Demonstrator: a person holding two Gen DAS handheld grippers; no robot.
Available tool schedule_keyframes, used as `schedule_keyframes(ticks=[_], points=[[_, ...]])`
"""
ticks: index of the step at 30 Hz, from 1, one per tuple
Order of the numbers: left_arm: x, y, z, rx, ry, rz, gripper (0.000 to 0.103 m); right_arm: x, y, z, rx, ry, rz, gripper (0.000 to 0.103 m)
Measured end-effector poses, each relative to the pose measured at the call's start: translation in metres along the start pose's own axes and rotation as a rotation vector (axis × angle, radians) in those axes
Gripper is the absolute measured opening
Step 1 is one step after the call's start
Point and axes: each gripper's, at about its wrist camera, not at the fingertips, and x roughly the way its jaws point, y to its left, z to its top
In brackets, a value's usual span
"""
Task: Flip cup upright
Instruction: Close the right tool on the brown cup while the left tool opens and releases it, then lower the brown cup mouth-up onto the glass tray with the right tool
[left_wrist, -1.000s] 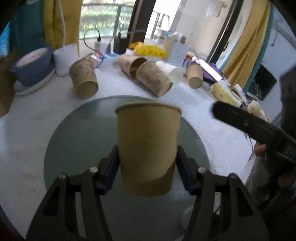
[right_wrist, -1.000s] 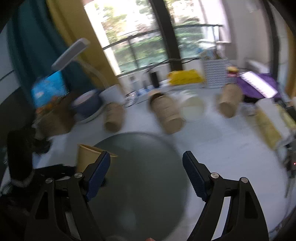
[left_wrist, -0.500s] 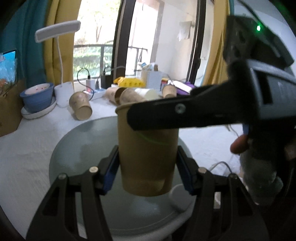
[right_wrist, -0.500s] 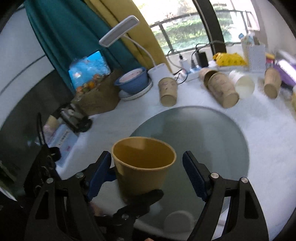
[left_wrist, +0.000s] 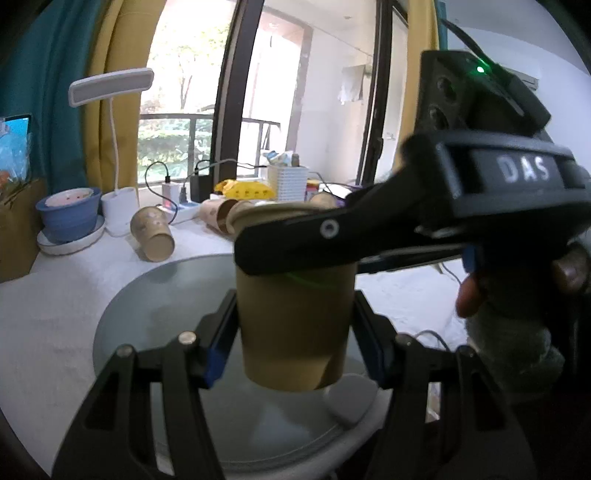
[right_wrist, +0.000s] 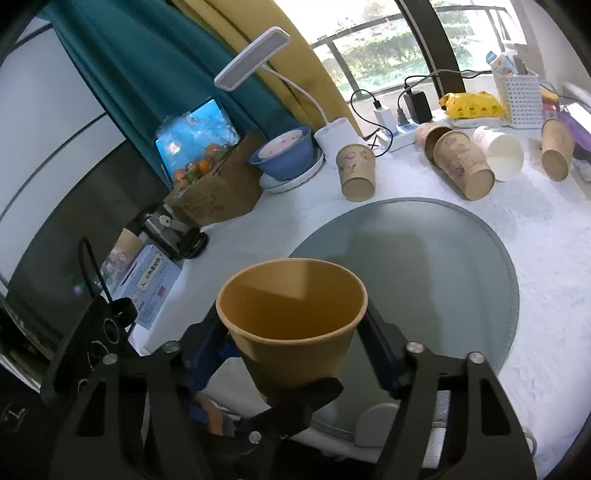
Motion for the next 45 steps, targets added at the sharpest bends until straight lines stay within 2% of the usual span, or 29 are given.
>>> schedule_keyframes(ticks=[8, 12, 14, 18, 23, 28, 32, 37, 45], points=[[0.001, -0.002, -0.002, 0.006, 0.022, 0.016, 0.063, 0.004, 0.003, 0.001, -0.023, 0.003, -0.013, 0.066], [0.005, -0.001, -0.005, 0.001, 0.052, -0.005, 0.086, 0.005, 0.003, 0.002, -0.043, -0.014, -0.036, 0.066], [0.006, 0.003, -0.006, -0.010, 0.067, -0.001, 0.091, 0.007, 0.005, 0.005, -0.067, -0.029, -0.066, 0.066], [0.003, 0.015, -0.012, -0.041, 0.107, 0.022, 0.092, 0.010, 0.004, 0.011, -0.124, -0.082, -0.146, 0.066], [-0.006, 0.049, -0.022, -0.136, 0.153, 0.128, 0.092, 0.025, -0.006, 0.020, -0.174, -0.127, -0.253, 0.066], [-0.016, 0.094, -0.017, -0.247, 0.127, 0.251, 0.092, 0.050, -0.017, 0.020, -0.259, -0.163, -0.377, 0.066], [-0.014, 0.120, -0.013, -0.313, 0.119, 0.285, 0.092, 0.071, -0.022, 0.015, -0.341, -0.178, -0.465, 0.066], [-0.011, 0.137, -0.006, -0.347, 0.088, 0.298, 0.092, 0.086, -0.029, 0.016, -0.339, -0.184, -0.459, 0.066], [0.008, 0.149, -0.004, -0.367, 0.130, 0.278, 0.092, 0.093, -0.031, 0.014, -0.334, -0.153, -0.459, 0.066]])
